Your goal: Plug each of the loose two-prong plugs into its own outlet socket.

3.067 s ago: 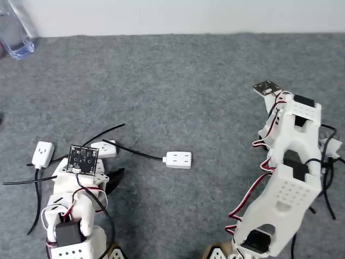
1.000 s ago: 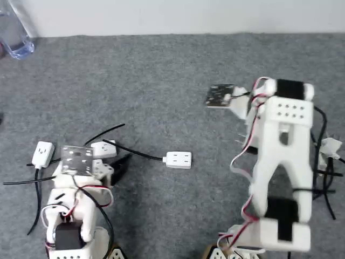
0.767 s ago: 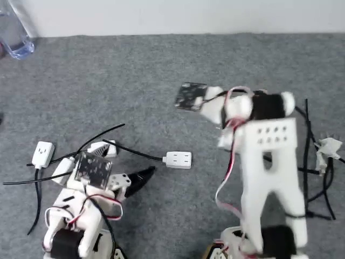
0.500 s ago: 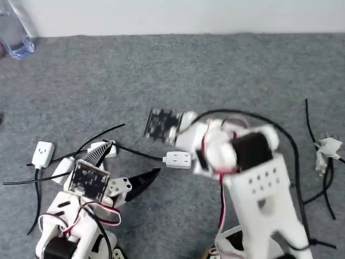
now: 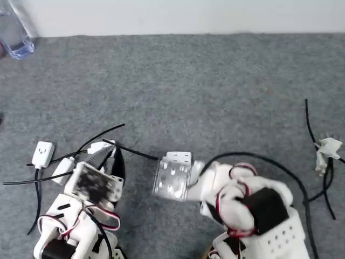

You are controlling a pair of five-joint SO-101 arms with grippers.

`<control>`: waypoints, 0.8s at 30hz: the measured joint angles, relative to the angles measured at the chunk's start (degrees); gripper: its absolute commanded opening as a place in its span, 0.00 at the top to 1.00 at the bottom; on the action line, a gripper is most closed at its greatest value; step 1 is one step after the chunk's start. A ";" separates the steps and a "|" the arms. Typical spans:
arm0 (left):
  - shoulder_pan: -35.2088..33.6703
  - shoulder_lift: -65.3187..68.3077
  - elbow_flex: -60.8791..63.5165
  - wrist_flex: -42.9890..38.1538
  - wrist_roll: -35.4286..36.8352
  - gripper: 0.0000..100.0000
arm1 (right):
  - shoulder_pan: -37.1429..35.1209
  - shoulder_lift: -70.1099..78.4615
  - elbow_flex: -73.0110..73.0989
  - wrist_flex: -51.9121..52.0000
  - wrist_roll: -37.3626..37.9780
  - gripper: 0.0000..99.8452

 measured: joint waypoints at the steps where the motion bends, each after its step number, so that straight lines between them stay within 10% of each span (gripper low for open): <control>1: 1.85 0.00 0.00 0.00 -1.67 0.99 | -1.41 -0.88 0.79 0.00 0.00 0.99; 8: 9.32 0.00 -5.54 0.18 -4.92 0.99 | -3.96 -7.74 1.67 0.00 -0.09 0.99; 24: -17.58 0.00 -4.66 -1.93 3.34 0.98 | 0.18 -16.26 12.04 -5.89 -0.53 0.99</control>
